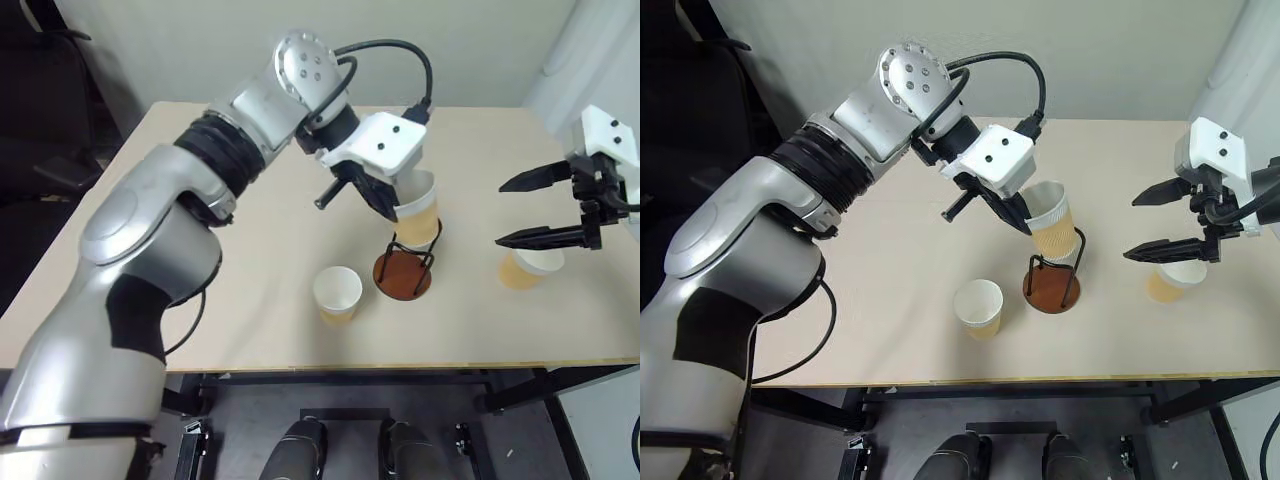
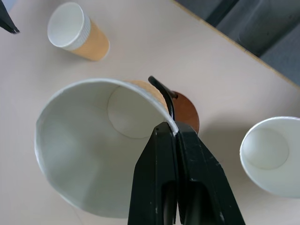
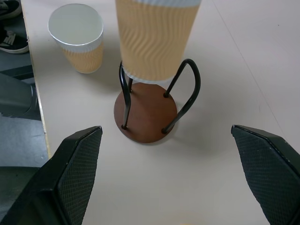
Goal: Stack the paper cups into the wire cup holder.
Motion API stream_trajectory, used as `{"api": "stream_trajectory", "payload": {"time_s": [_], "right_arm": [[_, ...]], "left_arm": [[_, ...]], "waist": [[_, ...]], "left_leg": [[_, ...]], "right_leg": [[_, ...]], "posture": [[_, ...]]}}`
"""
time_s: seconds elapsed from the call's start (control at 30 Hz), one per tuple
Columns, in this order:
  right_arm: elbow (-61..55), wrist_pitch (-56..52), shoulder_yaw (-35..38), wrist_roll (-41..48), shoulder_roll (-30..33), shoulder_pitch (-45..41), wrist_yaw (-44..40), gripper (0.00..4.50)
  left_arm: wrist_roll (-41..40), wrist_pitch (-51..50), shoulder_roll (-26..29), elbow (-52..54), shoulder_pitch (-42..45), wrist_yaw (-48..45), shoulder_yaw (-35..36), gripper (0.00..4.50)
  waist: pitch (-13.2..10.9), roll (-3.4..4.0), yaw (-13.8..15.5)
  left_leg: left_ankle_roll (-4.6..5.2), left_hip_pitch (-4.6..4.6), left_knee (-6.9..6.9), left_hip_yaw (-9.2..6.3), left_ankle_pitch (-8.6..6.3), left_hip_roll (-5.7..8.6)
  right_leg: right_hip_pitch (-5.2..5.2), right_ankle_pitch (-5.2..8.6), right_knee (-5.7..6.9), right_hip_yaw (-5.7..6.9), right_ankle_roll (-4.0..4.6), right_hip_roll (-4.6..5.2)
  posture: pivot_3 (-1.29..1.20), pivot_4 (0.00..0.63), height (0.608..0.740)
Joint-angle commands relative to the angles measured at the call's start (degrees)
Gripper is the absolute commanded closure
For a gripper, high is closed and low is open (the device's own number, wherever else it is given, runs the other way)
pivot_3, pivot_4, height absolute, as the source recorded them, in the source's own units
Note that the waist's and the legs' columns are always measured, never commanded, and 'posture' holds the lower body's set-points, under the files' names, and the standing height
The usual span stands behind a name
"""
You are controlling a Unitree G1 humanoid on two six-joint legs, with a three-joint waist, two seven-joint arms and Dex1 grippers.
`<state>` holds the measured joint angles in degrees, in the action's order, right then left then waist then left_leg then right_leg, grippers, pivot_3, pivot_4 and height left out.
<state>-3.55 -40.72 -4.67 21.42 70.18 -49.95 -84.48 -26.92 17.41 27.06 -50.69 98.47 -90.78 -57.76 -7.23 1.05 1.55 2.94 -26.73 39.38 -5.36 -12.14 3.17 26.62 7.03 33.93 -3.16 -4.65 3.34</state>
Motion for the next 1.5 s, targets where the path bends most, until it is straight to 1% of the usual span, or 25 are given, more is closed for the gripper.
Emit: {"api": "stream_trajectory", "payload": {"time_s": [0.03, 0.13, 0.27, 0.6, 0.9, 1.13, 1.23, 1.5], "right_arm": [[-1.5, -0.4, 3.3, 1.2, 1.6, -0.3, 0.1, 0.00], [-1.9, -0.7, 3.7, 1.5, 1.6, 0.1, 0.5, 0.00], [-2.3, -0.9, 3.9, 1.7, 1.5, 0.4, 0.8, 0.00], [-2.4, -0.8, 3.6, 1.6, 1.2, 0.3, 1.0, 0.00], [-3.0, -1.1, 4.0, 2.0, 0.9, 0.9, 1.9, 0.00], [-3.2, -1.2, 4.1, 2.5, 0.9, 1.3, 2.5, 0.00], [-3.1, -1.0, 4.0, 2.6, 1.1, 1.4, 2.6, 0.00], [-3.0, -0.8, 3.7, 2.5, 1.1, 1.2, 2.6, 0.00]], "left_arm": [[1.4, 2.4, -0.9, -1.7, 1.7, -1.7, 1.4, 4.48], [4.1, 4.7, -2.0, -4.3, 2.0, -1.7, 2.1, 4.48], [4.9, 5.4, -2.5, -5.3, 1.9, -1.7, 2.7, 4.48], [4.9, 5.8, -2.7, -4.6, 1.2, -1.7, 2.2, 4.48], [5.4, 6.7, -2.4, -3.0, -0.1, -1.7, 0.0, 4.48], [6.5, 7.2, -2.6, -3.6, 0.1, -1.7, -0.3, 4.48], [7.5, 7.8, -3.2, -4.7, 0.1, -1.7, 0.7, 3.87], [7.1, 8.8, -3.2, -4.6, 0.2, -1.7, 1.2, 0.96]], "waist": [[0.0, 0.00, 0.0], [0.0, 0.00, 0.1], [0.0, 0.00, 0.1], [0.0, 0.00, 0.1], [0.0, 0.00, 0.1], [0.0, 0.00, 0.1], [0.0, 0.00, 0.1], [0.0, 0.00, 0.1]], "left_leg": [[0.00, 0.00, -0.01, 0.00, 0.00, 0.01], [0.01, -0.02, 0.00, 0.01, -0.01, 0.02], [0.03, -0.02, 0.00, 0.00, -0.03, 0.01], [0.06, -0.03, 0.00, 0.01, -0.05, 0.02], [0.07, -0.03, 0.00, 0.01, -0.06, 0.02], [0.08, -0.03, 0.00, 0.00, -0.06, 0.02], [0.08, -0.03, 0.01, 0.00, -0.06, 0.02], [0.07, -0.03, 0.00, 0.00, -0.07, 0.02]], "right_leg": [[0.00, 0.00, 0.00, 0.02, 0.00, -0.02], [0.00, 0.02, -0.02, 0.02, -0.03, 0.00], [-0.01, 0.04, -0.03, 0.00, -0.06, 0.01], [-0.01, 0.05, -0.04, 0.01, -0.08, 0.01], [-0.01, 0.05, -0.04, 0.00, -0.09, 0.01], [-0.01, 0.05, -0.04, 0.00, -0.10, 0.01], [-0.01, 0.05, -0.04, 0.00, -0.10, 0.01], [-0.01, 0.05, -0.04, 0.00, -0.10, 0.01]], "posture": [[0.00, 0.150, 0.740], [0.00, 0.150, 0.740], [0.00, 0.150, 0.740], [0.00, 0.150, 0.740], [0.00, 0.150, 0.740], [0.00, 0.150, 0.740], [0.00, 0.150, 0.740], [0.00, 0.150, 0.740]]}}
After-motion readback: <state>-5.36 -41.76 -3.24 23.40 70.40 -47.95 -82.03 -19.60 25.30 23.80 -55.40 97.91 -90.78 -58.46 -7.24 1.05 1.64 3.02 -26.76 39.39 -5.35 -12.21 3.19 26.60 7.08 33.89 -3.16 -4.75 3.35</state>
